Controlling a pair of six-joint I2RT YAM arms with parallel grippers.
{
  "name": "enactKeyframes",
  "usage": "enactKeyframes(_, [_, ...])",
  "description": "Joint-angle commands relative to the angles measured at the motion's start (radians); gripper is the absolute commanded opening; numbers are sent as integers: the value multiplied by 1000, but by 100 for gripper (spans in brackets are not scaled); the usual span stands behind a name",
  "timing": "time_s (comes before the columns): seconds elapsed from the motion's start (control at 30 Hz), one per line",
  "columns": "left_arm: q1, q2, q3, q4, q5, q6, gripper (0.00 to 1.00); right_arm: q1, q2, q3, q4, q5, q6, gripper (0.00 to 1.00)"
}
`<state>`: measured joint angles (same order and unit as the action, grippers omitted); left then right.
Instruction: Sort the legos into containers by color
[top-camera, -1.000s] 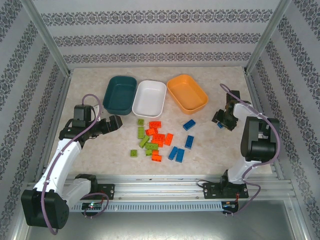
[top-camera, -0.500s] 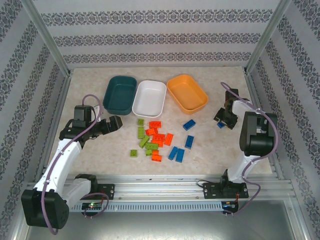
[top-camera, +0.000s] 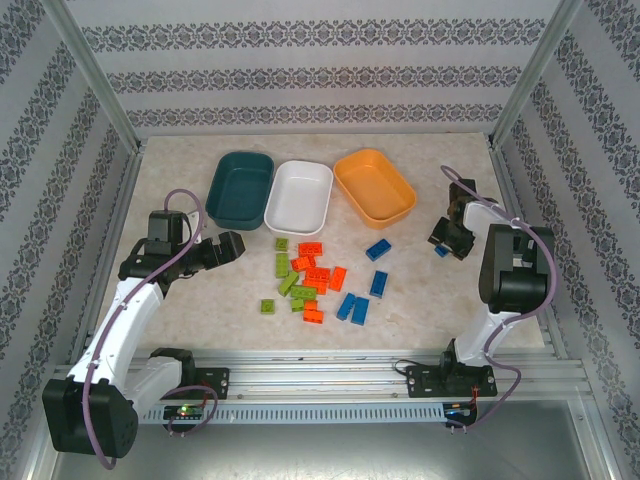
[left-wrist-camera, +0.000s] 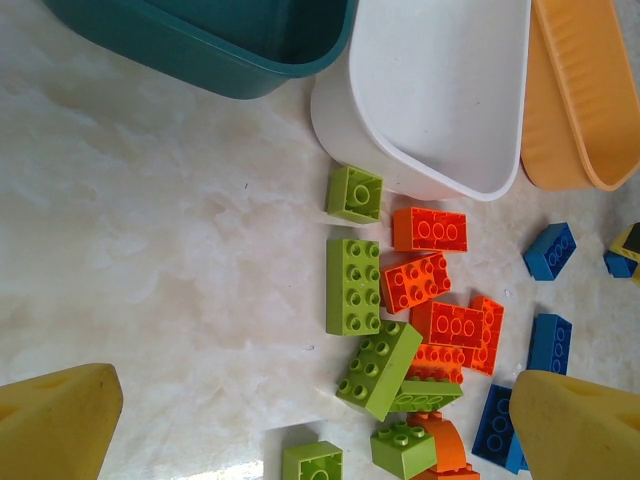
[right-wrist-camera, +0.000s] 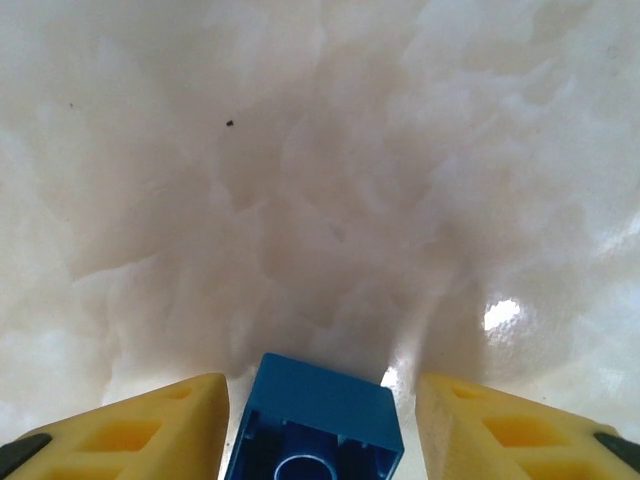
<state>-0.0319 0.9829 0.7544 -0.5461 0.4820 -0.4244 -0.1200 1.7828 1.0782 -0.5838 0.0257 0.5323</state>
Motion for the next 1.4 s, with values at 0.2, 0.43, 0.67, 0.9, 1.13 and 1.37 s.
enactKeyframes(0.2, [-8,-7,-8,6,-11,4,100,10,-36,-34,9,-1,21,34])
enactKeyframes(0.43, [-8,-6,-9,5,-18,3,100,25,-150,-50,20,-50,11,32])
enactKeyframes(0.67, [-8,-4,-9,11,-16,2,100,112,-330,6,27,-201,54,31])
enactKeyframes(0.9, [-8,-9,-22,61,60,-4,100,348,-202,232,-12,-205,69,31])
enactKeyframes(1.13, [-36,0,-66,215,270,-46,100,431,103,541,-59,-198,63,31])
enactKeyframes(1.37, [-112,22,-55,183,259,-1,100,447,357,811,-135,-177,53,31])
